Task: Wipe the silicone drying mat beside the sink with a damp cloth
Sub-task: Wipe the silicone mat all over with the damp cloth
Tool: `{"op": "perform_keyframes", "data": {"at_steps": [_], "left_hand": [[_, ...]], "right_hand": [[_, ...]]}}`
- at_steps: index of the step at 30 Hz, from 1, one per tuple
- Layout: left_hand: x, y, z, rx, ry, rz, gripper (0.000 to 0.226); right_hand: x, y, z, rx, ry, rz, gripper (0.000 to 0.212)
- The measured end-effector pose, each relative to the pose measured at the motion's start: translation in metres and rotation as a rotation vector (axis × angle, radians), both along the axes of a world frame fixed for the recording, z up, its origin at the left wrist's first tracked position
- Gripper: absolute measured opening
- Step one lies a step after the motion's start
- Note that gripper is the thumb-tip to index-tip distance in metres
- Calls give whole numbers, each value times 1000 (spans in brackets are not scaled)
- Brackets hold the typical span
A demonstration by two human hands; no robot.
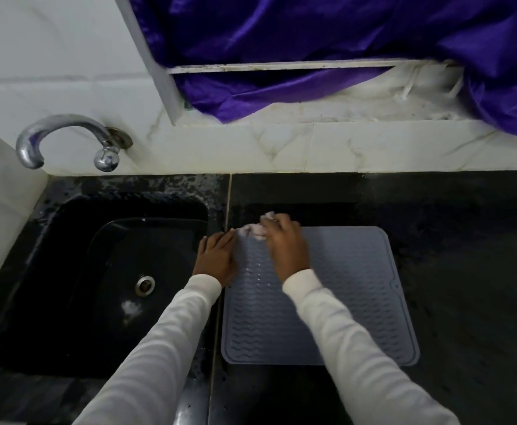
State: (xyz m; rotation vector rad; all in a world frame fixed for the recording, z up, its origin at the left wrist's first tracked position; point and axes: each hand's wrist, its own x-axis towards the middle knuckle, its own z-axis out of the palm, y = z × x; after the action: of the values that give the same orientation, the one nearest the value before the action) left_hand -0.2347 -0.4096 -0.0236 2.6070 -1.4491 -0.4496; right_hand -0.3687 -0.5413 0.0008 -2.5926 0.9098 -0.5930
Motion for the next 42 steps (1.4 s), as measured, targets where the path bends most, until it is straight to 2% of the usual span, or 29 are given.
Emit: {"op": "perform_keyframes", "data": {"at_steps": [4, 9, 13, 24, 28, 32, 39, 42], "left_hand": [[5, 6, -11, -32, -29, 1, 55], [3, 13, -21, -13, -153, -67, 54], [2, 9, -26, -71, -123, -14, 53], [9, 12, -37, -149, -140, -41, 62], [7, 10, -36, -149, -142, -27, 62], [3, 9, -36, -159, -149, -12, 62], [-1, 7, -32, -137, -161, 16, 60], [-4, 4, -30, -134, -147, 40, 58]], "right_hand": [[49, 52, -34, 54, 64, 61, 46], [42, 61, -58, 64, 266, 33, 66], [42, 58, -53, 73, 312, 50, 61], [-34, -16, -46, 59, 350, -167, 62], [-73, -50, -34, 95, 453, -196, 94], [-111, -90, -39, 23, 407, -338, 52], [-166, -141, -33, 155, 454, -476, 32], [-166, -138, -30, 109, 446, -454, 32]]}}
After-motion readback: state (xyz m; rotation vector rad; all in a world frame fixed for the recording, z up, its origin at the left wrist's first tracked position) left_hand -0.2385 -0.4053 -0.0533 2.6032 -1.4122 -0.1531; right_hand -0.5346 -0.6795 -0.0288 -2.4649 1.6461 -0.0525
